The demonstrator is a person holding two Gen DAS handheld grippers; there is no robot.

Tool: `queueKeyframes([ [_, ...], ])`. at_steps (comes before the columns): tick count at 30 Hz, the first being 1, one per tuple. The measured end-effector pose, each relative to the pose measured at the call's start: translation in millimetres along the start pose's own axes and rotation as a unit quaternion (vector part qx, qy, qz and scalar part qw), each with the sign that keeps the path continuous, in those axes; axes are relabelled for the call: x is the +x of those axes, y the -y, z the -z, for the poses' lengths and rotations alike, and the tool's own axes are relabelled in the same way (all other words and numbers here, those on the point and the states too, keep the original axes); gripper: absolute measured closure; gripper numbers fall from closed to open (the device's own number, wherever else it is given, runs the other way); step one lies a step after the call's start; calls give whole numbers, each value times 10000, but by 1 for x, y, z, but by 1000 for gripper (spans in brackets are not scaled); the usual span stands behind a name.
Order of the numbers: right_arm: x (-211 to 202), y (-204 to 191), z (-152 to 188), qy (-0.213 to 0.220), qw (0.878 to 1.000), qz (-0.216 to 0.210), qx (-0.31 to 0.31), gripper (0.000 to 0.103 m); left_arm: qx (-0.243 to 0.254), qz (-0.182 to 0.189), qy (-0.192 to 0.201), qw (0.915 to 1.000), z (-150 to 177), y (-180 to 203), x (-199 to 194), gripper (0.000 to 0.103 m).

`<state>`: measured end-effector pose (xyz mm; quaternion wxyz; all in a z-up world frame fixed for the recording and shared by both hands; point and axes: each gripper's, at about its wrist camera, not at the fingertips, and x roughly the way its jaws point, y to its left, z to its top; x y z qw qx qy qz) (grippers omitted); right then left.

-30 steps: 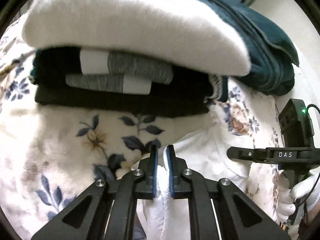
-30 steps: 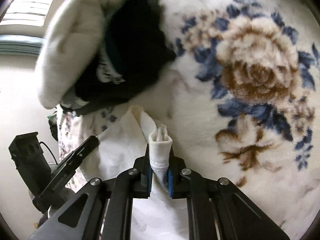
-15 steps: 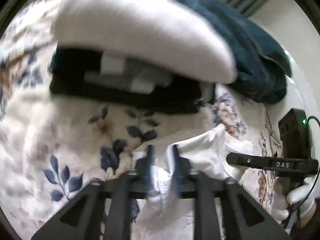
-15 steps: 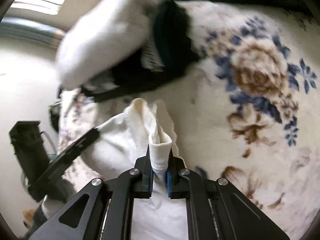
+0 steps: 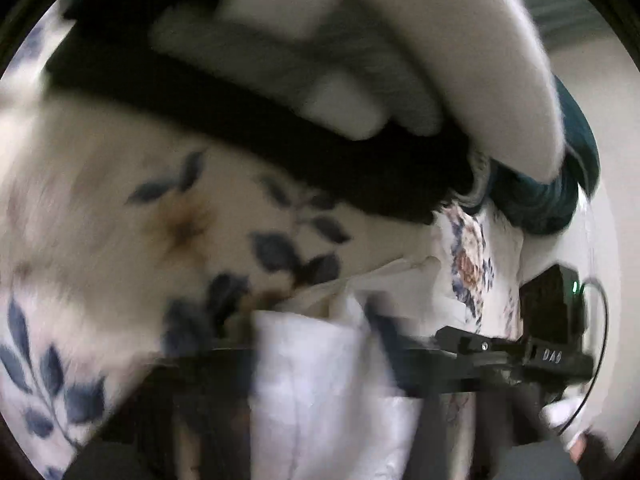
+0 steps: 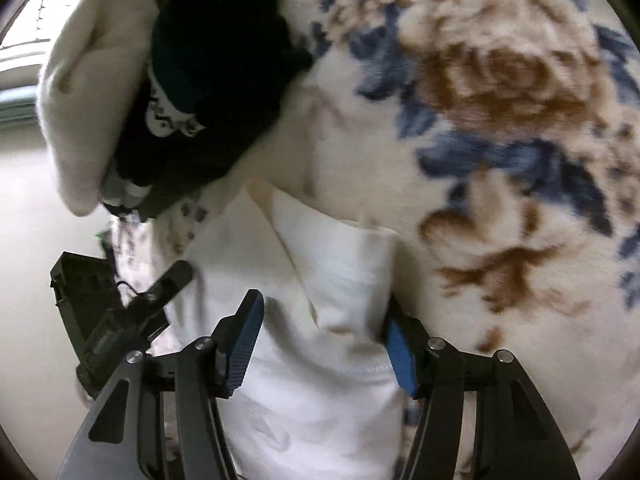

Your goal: Fold small clothes

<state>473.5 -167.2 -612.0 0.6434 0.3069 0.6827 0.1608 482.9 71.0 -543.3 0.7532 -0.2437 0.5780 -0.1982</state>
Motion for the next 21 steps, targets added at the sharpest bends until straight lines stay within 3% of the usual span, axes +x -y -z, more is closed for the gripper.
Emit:
queueKeyframes([
  [1,0,-1,0,5,10000,-55,-25,48,154,-52,44,9999,2,5,0,93],
  [3,4,-8,1,-12,9998,-156,-103,74,401,-184,120,9990,5,14,0,93],
  [6,1,-17,5,165,9997,-23,-198,90,430,-195,299,9984,9,17,-13,93],
  [12,-30,-42,24,657,9968,-101,-453,95,832,-179,671,9941,24,32,-50,93],
  [21,-78,-64,79,1073,9891,-411,-921,97,925,98,1114,9894,66,52,-107,93],
])
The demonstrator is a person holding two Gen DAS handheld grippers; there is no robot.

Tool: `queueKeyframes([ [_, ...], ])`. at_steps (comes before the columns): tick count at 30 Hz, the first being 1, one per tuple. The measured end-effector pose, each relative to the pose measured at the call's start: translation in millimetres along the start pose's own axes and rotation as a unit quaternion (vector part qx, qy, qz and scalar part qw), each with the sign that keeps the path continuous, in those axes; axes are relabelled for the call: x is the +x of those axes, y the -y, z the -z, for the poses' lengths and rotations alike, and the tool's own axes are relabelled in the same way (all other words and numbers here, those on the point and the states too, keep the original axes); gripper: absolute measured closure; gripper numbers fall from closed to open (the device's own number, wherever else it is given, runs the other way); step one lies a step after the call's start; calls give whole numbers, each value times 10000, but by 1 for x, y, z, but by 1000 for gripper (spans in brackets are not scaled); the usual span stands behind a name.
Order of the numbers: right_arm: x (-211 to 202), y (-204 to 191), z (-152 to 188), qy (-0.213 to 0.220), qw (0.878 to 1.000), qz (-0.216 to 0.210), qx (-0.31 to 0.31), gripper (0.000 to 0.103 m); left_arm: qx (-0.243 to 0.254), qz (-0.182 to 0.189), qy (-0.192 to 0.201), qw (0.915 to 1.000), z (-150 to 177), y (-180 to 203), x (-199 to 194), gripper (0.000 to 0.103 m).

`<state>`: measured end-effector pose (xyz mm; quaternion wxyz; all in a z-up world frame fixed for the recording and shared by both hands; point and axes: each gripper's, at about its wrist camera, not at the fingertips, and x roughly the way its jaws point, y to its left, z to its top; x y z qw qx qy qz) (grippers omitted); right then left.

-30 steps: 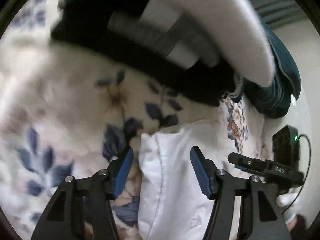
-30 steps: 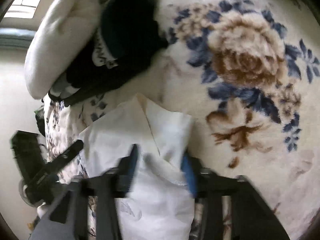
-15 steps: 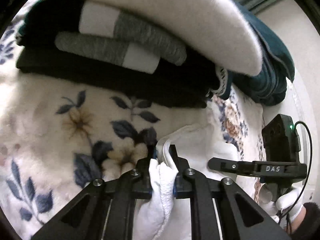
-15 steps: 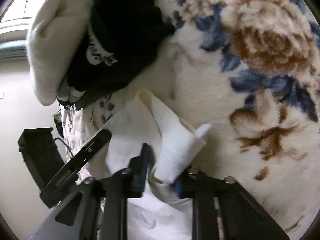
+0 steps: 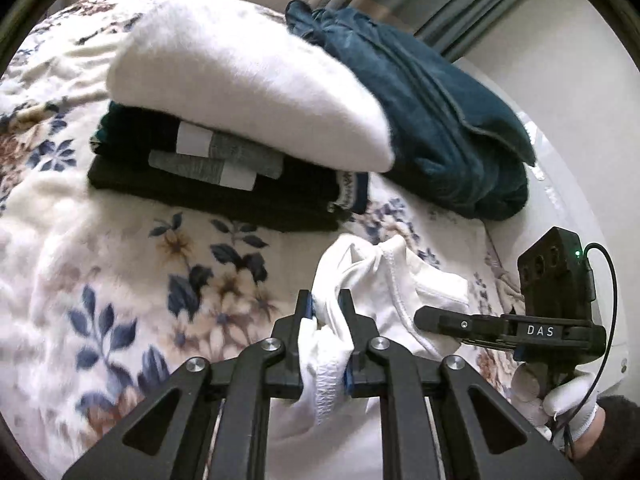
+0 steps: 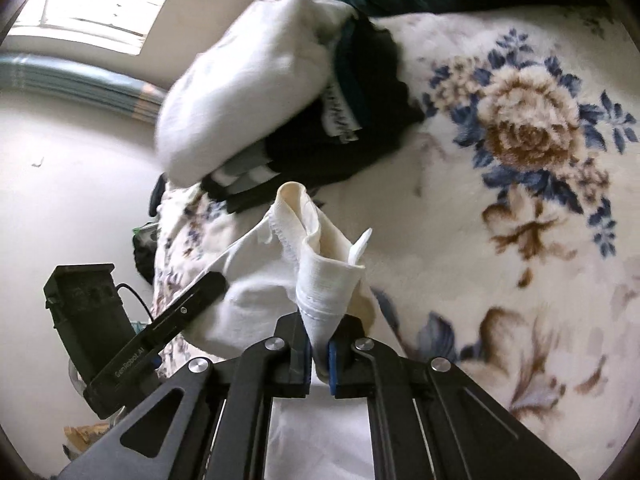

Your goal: Fold small clothes

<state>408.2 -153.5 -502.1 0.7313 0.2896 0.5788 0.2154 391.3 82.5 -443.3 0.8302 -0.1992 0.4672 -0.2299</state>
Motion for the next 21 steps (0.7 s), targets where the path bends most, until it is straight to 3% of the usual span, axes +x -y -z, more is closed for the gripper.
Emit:
queueKeyframes([
  [5,-24,-18,39,34,9996,-183,-190,97,7,77,108,9999,29,14,-37,93],
  [9,-41,-26,82,-58,9989,-239,-390,97,-199,198,-79,9996,68,16,-57,93],
  [14,-35,-16,144,-754,9950,-198,-630,97,-541,-35,-911,9944,138,-3,-57,88],
  [15,-30,-11,158,-996,9928,-63,-669,94,-727,-81,-1185,9903,158,-12,-57,80],
  [17,-22,1,186,-1446,9874,111,-638,86,-1038,-30,-1436,9842,185,-23,-62,77],
  [19,-21,13,204,-1660,9847,225,-472,83,-1326,66,-1632,9776,206,-29,-71,71],
  [21,-27,29,217,-1635,9865,-21,-80,82,-1482,40,-1796,9725,223,-31,-81,64],
])
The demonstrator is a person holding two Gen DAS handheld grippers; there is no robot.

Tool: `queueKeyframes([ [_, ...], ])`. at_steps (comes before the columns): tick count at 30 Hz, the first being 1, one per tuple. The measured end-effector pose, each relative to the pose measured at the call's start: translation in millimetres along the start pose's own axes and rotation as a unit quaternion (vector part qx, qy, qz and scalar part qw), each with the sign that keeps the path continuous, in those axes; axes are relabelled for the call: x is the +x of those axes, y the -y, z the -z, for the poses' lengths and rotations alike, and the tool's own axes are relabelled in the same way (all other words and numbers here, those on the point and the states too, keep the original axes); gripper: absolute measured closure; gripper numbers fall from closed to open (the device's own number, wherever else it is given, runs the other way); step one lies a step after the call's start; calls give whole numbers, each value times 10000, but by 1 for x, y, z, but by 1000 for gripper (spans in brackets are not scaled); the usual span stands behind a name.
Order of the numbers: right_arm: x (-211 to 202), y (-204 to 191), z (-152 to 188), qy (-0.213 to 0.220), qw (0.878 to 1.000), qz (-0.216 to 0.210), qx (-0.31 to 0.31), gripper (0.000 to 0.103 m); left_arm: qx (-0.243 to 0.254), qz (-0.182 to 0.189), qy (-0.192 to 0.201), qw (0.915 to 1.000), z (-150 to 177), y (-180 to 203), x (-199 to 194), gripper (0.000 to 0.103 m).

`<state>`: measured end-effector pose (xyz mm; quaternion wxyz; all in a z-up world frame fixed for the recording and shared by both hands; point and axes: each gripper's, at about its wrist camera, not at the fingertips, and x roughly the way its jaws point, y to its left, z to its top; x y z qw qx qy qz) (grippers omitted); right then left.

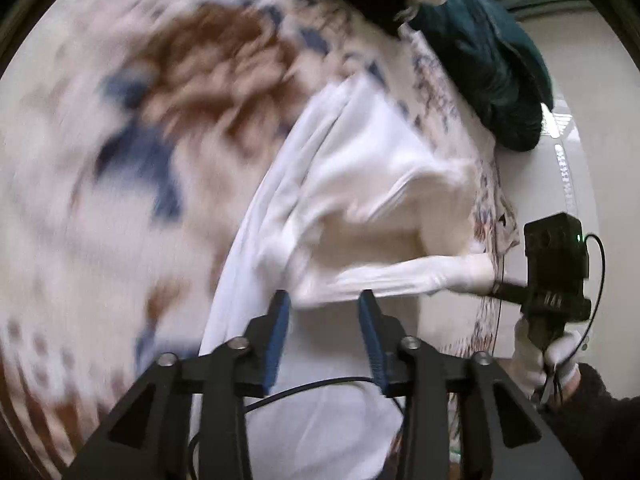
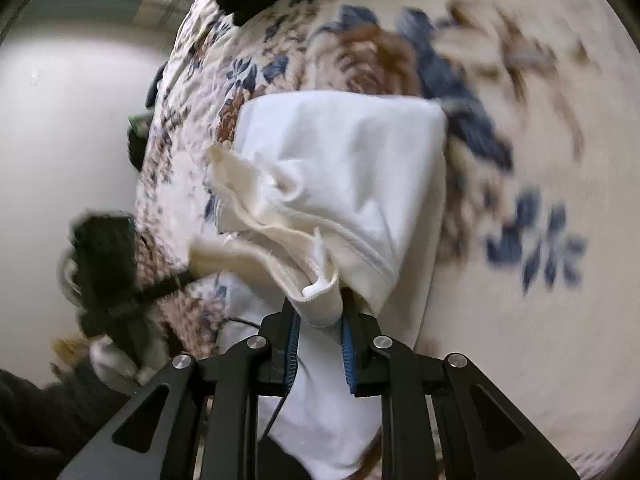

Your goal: Fold small clothes

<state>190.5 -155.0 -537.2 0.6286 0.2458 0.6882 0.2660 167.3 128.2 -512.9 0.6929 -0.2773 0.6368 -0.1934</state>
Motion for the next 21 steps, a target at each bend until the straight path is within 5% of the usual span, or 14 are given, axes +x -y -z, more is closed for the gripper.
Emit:
queueKeyframes([
  [5,-17,28,10,501,9923,-730,864,76,-432,-115,210,9988,6,-7,-20,60],
  [8,-27,25,16,597,9857,-1312,873,74,-568,-264,559,9965,-13,5,-30,60],
  [15,-48,26,7,1271,9811,-1023,1036,64,-375,39,928,9950,-79,52,-16,59],
  [19,-37,18,-21,1548,9796,-879,935,64,-17,209,444,9988,-104,66,21,59],
  [21,-16,10,-31,1290,9846,-751,909,64,242,-5,56,9997,-90,69,35,59],
])
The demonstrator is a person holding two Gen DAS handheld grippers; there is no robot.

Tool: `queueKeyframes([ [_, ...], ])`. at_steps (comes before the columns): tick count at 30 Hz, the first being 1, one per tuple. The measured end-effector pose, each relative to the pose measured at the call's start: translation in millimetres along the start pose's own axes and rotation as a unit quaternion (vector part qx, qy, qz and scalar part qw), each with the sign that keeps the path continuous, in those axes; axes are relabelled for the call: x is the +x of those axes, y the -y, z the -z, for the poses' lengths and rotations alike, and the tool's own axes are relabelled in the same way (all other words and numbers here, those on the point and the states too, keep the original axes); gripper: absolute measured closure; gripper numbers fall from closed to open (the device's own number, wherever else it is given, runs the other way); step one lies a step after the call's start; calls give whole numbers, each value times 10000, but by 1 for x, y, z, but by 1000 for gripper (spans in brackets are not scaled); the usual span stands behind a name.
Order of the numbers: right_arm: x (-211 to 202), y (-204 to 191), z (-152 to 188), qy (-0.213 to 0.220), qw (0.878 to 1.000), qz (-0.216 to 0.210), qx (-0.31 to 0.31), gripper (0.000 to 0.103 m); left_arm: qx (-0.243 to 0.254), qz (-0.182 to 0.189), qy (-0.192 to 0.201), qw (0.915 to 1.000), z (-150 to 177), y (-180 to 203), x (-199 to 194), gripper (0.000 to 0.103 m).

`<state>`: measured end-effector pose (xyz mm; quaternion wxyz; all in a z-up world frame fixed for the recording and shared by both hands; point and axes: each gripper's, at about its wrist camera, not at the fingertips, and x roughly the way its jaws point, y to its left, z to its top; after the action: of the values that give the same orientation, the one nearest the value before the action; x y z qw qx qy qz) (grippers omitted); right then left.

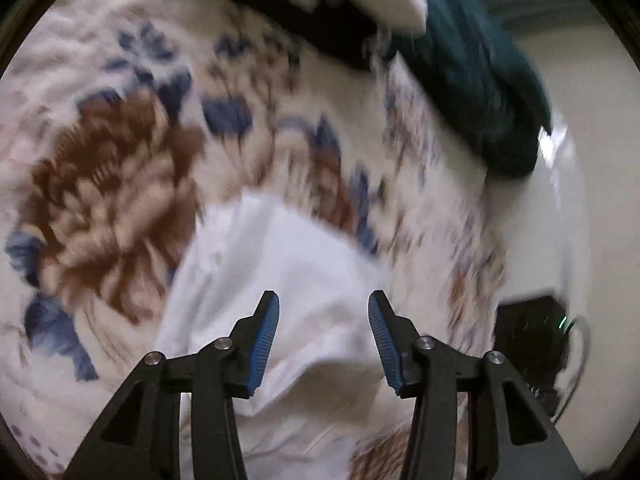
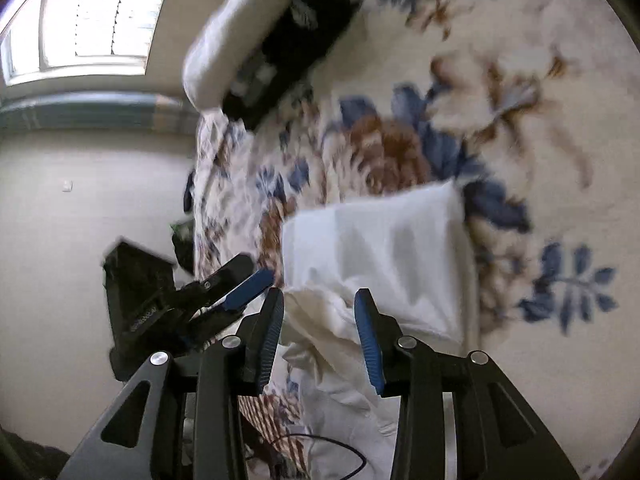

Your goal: Fold small clothes

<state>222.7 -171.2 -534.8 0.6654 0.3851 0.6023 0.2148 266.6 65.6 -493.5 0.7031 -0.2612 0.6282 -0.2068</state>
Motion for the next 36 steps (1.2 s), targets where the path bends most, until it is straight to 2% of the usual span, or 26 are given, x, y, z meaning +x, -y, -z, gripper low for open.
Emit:
queueKeyframes([
  [3,16,0,22,-467,9981,349,-179,64,216,-214,-587,9978,36,-5,11,59],
  [6,31,12,58,-1141,9917,523,-269,64,133,-572,-1211,9909,84,-28,18,59],
  [8,38,24,80,-1558,9860,545,-225,64,-46,-724,-1344,9883,105,-41,12,59],
  [10,37,31,90,-1666,9847,494,-146,64,-332,-671,-1202,9899,115,-49,0,59],
  [12,27,35,93,-1527,9876,356,21,64,-518,-633,-935,9922,114,-49,-13,59],
  [14,12,37,89,-1135,9926,365,235,64,-745,-467,-560,9946,108,-46,-27,59],
  [15,5,39,84,-881,9945,423,370,64,-886,-406,-296,9948,102,-45,-34,59],
  [18,-14,46,73,-287,9938,754,760,64,-1174,-466,37,9920,88,-46,-32,59],
  [20,-13,50,68,-240,9933,759,840,64,-1408,-515,197,9885,81,-55,-24,59],
  [22,-7,53,66,-293,9914,841,958,64,-1491,-722,209,9860,76,-64,-11,64],
  [24,-4,54,66,-293,9904,831,1063,64,-1482,-943,291,9840,82,-71,-10,91],
  [26,2,50,68,-249,9888,1012,1071,64,-1377,-1185,331,9828,90,-75,-15,100],
  [28,9,51,69,-225,9859,1262,1073,64,-1334,-1428,243,9804,97,-81,-23,101],
  [30,16,58,72,-402,9748,1819,1230,64,-1310,-1381,178,9816,106,-90,-34,101],
  [31,16,61,75,-453,9714,1912,1332,64,-1286,-1341,155,9825,107,-90,-41,100],
  [33,8,56,78,-342,9742,1761,1366,64,-1277,-1255,159,9837,109,-88,-53,99],
  [34,2,49,79,-206,9775,1636,1313,64,-1303,-993,231,9862,108,-83,-59,98],
  [36,-11,34,80,141,9838,1274,1257,64,-1371,-676,319,9877,101,-74,-61,89],
])
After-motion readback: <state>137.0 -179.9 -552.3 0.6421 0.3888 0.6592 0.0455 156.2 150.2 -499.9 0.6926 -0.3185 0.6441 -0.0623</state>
